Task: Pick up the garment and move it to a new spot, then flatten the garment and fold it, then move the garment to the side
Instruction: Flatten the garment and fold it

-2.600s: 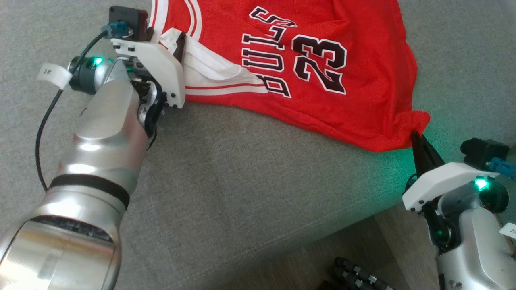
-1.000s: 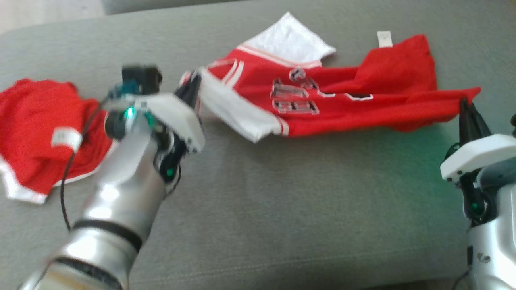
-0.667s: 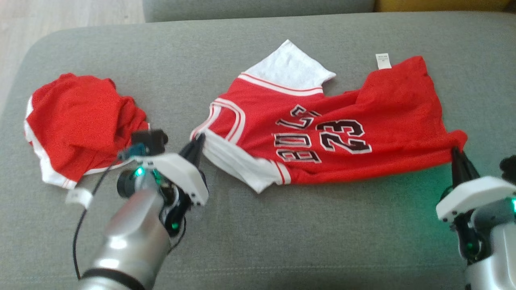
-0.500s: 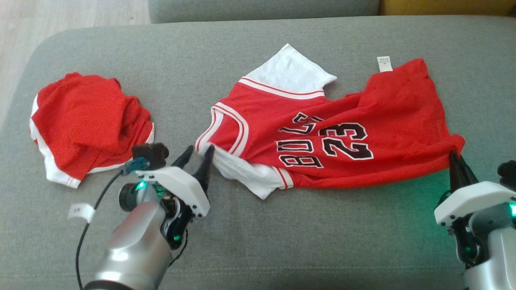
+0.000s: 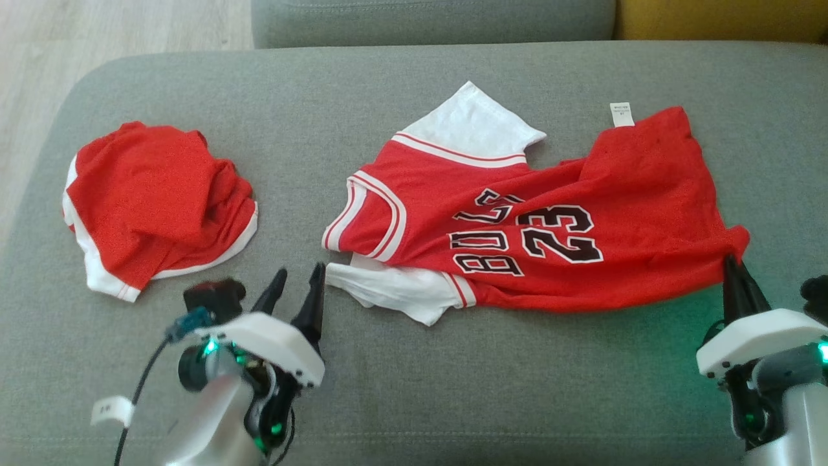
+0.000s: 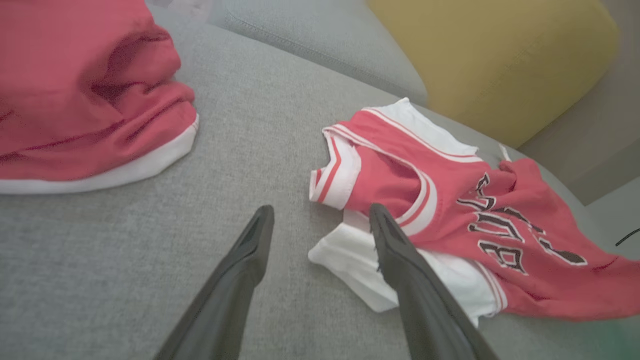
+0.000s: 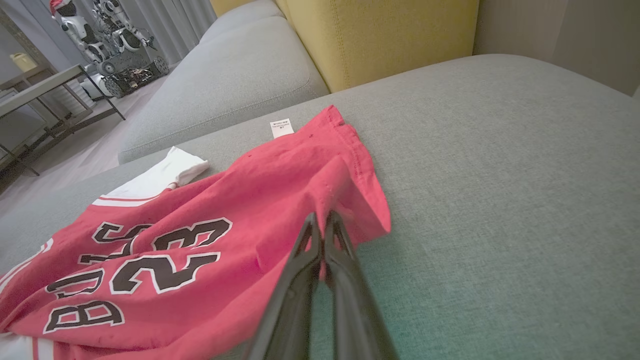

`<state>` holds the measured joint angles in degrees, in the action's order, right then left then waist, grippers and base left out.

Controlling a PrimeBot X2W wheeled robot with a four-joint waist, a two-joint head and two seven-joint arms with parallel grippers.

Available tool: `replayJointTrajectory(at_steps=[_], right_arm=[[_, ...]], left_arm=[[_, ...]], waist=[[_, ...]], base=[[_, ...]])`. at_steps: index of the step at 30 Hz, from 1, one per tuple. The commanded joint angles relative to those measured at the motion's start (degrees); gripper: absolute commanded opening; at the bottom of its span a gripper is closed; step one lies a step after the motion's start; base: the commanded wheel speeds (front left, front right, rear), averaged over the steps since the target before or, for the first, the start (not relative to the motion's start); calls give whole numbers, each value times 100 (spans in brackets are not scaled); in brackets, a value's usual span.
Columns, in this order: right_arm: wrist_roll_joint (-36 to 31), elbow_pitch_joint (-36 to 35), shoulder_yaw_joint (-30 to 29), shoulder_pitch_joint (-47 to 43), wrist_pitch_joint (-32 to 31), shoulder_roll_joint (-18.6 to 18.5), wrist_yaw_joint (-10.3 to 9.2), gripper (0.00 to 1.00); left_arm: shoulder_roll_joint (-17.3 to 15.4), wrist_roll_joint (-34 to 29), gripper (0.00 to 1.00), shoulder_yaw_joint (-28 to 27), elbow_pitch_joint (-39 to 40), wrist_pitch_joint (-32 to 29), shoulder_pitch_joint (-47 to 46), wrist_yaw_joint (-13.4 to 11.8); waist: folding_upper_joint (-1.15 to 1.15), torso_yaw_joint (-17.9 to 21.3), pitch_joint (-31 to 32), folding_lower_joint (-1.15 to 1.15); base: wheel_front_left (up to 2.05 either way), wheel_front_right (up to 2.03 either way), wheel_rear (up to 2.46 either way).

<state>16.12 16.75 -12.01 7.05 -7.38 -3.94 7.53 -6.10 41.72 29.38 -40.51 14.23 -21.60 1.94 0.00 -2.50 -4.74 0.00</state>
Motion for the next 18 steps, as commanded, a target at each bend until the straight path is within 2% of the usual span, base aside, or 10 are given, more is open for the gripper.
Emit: replayJointTrajectory(at_steps=[1,8,18], right_arm=[[48,-256,120,108,79,-7,-4,0],[19,-298,189,180,46,33,-4,0],[-54,-323,241,308,10,55,-4,0]], left_arm=[[-175,-101,100,-155,261,74,-61,-75],[-279,-286,100,14,397,39,25,-67],[-366,-567,100,261,-130,-124,-380,-118]], waist=[[0,12,-30,0],[0,121,-172,0],[0,292,-373,0]], base=[[0,0,0],[0,0,0],[0,0,0]])
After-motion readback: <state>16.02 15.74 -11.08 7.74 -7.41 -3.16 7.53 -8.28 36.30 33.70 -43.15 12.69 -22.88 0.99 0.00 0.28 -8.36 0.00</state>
